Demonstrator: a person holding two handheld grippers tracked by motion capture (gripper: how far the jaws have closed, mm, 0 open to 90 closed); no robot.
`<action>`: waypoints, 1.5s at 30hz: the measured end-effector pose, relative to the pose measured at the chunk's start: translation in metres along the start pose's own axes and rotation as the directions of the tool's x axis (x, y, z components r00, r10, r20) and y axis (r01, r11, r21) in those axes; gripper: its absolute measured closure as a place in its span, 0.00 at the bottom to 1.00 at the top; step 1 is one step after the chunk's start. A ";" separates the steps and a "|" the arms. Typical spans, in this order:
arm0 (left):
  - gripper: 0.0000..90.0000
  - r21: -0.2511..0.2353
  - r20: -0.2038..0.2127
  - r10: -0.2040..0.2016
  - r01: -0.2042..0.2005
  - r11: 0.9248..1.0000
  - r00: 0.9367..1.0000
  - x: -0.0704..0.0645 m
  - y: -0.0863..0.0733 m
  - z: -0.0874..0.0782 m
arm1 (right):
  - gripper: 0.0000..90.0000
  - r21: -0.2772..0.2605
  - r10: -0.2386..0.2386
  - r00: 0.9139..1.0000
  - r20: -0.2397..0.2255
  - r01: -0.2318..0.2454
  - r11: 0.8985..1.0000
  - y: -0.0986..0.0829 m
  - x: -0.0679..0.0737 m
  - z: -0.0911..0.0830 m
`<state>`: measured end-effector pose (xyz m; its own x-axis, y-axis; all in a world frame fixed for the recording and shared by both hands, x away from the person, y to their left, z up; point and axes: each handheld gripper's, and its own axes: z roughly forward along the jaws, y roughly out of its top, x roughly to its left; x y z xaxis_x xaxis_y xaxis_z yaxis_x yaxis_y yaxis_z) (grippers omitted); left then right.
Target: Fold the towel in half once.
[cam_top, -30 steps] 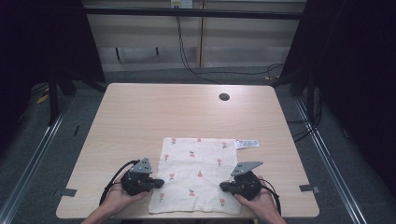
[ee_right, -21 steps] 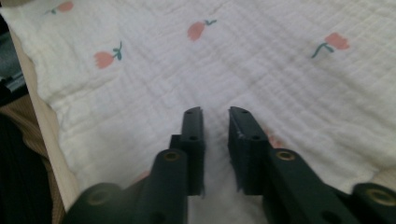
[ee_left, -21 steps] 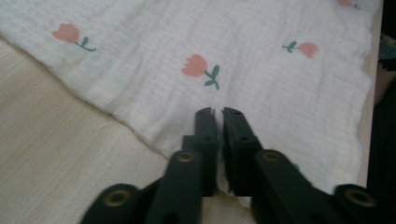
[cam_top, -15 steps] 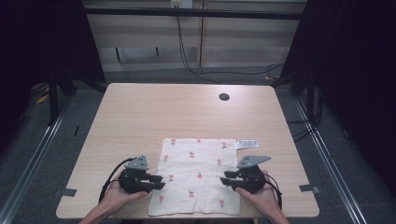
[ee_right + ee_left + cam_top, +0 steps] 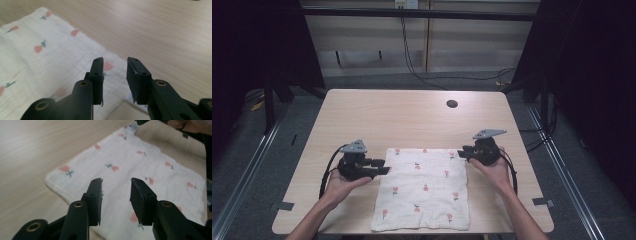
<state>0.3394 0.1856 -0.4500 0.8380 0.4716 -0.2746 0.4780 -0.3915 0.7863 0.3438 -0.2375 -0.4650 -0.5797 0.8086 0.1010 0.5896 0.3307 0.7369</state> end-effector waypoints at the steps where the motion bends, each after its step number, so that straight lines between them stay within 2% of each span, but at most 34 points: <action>1: 0.71 0.000 0.000 0.000 0.000 1.000 1.000 0.000 0.000 0.000 | 0.72 0.011 0.010 1.000 0.019 -0.010 1.000 0.003 -0.005 0.002; 2: 0.71 -0.021 0.001 -0.058 0.058 0.998 0.998 0.017 0.005 0.004 | 0.70 0.012 0.013 1.000 0.016 -0.013 1.000 0.005 -0.011 0.006; 3: 0.71 -0.021 0.001 -0.058 0.058 0.998 0.998 0.017 0.005 0.004 | 0.70 0.012 0.013 1.000 0.016 -0.013 1.000 0.005 -0.011 0.006; 4: 0.71 -0.024 -0.032 -0.088 0.087 0.996 0.996 0.030 0.008 0.010 | 0.66 0.023 0.026 0.999 0.040 -0.027 0.999 0.007 -0.018 0.012; 5: 0.71 -0.023 -0.024 -0.096 0.096 0.995 0.995 0.036 0.008 0.012 | 0.65 0.032 0.038 0.999 0.037 -0.039 0.999 0.008 -0.021 0.015; 7: 0.70 -0.014 -0.051 -0.098 0.098 0.995 0.994 0.045 0.008 0.018 | 0.64 0.022 0.047 0.998 0.035 -0.048 0.999 0.007 -0.026 0.019; 9: 0.69 -0.011 -0.057 -0.097 0.097 0.995 0.994 0.048 0.007 0.020 | 0.64 0.026 0.049 0.998 0.036 -0.050 0.998 0.006 -0.028 0.021; 10: 0.68 -0.014 -0.064 -0.098 0.097 0.995 0.993 0.054 0.005 0.023 | 0.64 0.019 0.065 0.998 0.015 -0.066 0.998 0.004 -0.031 0.025; 12: 0.66 -0.020 -0.064 -0.110 0.109 0.994 0.992 0.059 0.002 0.025 | 0.65 0.036 0.067 0.998 0.014 -0.068 0.997 0.002 -0.029 0.028; 13: 0.66 -0.013 -0.067 -0.109 0.108 0.994 0.992 0.060 0.001 0.026 | 0.67 0.047 0.060 0.998 0.001 -0.060 0.997 0.000 -0.028 0.030; 14: 0.66 -0.006 -0.073 -0.104 0.104 0.995 0.992 0.060 0.000 0.027 | 0.67 0.060 0.042 0.999 0.010 -0.042 0.997 -0.001 -0.026 0.032; 17: 0.64 0.015 -0.082 -0.090 0.091 0.996 0.993 0.061 -0.001 0.030 | 0.67 0.074 0.050 0.999 0.009 -0.050 0.996 -0.004 -0.026 0.036; 19: 0.63 0.015 -0.087 -0.091 0.093 0.996 0.992 0.062 -0.002 0.031 | 0.67 0.078 0.043 0.999 0.012 -0.044 0.996 -0.005 -0.025 0.039; 20: 0.64 0.005 -0.094 -0.109 0.110 0.994 0.990 0.067 -0.003 0.032 | 0.68 0.082 0.032 0.999 0.010 -0.033 0.996 -0.006 -0.024 0.040; 21: 0.66 0.008 -0.100 -0.106 0.107 0.994 0.989 0.070 -0.003 0.032 | 0.69 0.093 0.008 1.000 0.026 -0.011 0.996 -0.006 -0.021 0.040; 24: 0.68 0.018 -0.109 -0.113 0.116 0.993 0.988 0.077 -0.002 0.035 | 0.70 0.103 -0.021 0.999 0.025 0.019 0.995 -0.007 -0.017 0.042; 27: 0.68 0.019 -0.118 -0.118 0.121 0.992 0.986 0.079 -0.002 0.039 | 0.71 0.105 -0.022 0.999 0.031 0.019 0.994 -0.007 -0.017 0.043; 28: 0.68 0.014 -0.114 -0.121 0.124 0.992 0.986 0.079 -0.002 0.043 | 0.79 0.104 -0.028 0.999 0.028 0.025 0.994 -0.007 -0.016 0.042; 31: 0.68 0.032 -0.112 -0.118 0.122 0.992 0.987 0.077 -0.003 0.049 | 0.92 0.108 -0.022 1.000 0.003 0.022 0.994 -0.008 -0.013 0.042; 33: 0.69 0.048 -0.122 -0.097 0.104 0.993 0.988 0.076 -0.003 0.052 | 0.94 0.098 -0.006 1.000 0.000 0.006 0.995 -0.009 -0.012 0.042; 37: 0.70 0.050 -0.131 -0.099 0.106 0.993 0.986 0.077 -0.003 0.055 | 0.95 0.083 0.015 1.000 -0.012 -0.014 0.996 -0.011 -0.014 0.041; 38: 0.69 0.024 -0.109 -0.107 0.111 0.994 0.988 0.073 0.001 0.054 | 0.95 0.081 0.016 1.000 -0.011 -0.015 0.997 -0.011 -0.014 0.041; 39: 0.70 0.024 -0.109 -0.107 0.111 0.994 0.988 0.073 0.001 0.054 | 0.95 0.081 0.016 1.000 -0.010 -0.015 0.997 -0.011 -0.014 0.041; 40: 0.70 0.057 -0.141 -0.072 0.081 0.995 0.987 0.066 0.009 0.056 | 0.95 0.080 0.013 1.000 -0.009 -0.012 0.997 -0.011 -0.013 0.041; 43: 0.70 0.038 -0.119 -0.067 0.072 0.997 0.991 0.064 0.011 0.056 | 0.95 0.071 0.017 1.000 -0.014 -0.016 0.997 -0.013 -0.014 0.041; 44: 0.70 0.060 -0.136 -0.058 0.067 0.996 0.989 0.064 0.011 0.060 | 0.95 0.072 0.018 1.000 -0.009 -0.018 0.997 -0.013 -0.013 0.040; 45: 0.70 0.069 -0.129 -0.069 0.079 0.995 0.989 0.065 0.009 0.062 | 0.95 0.070 0.017 1.000 -0.010 -0.017 0.997 -0.014 -0.013 0.040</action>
<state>0.4150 0.1639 -0.4953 0.7618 0.5956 -0.2548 0.5594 -0.4063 0.7224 0.3658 -0.2332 -0.5032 -0.5751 0.8091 0.1207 0.6372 0.3505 0.6864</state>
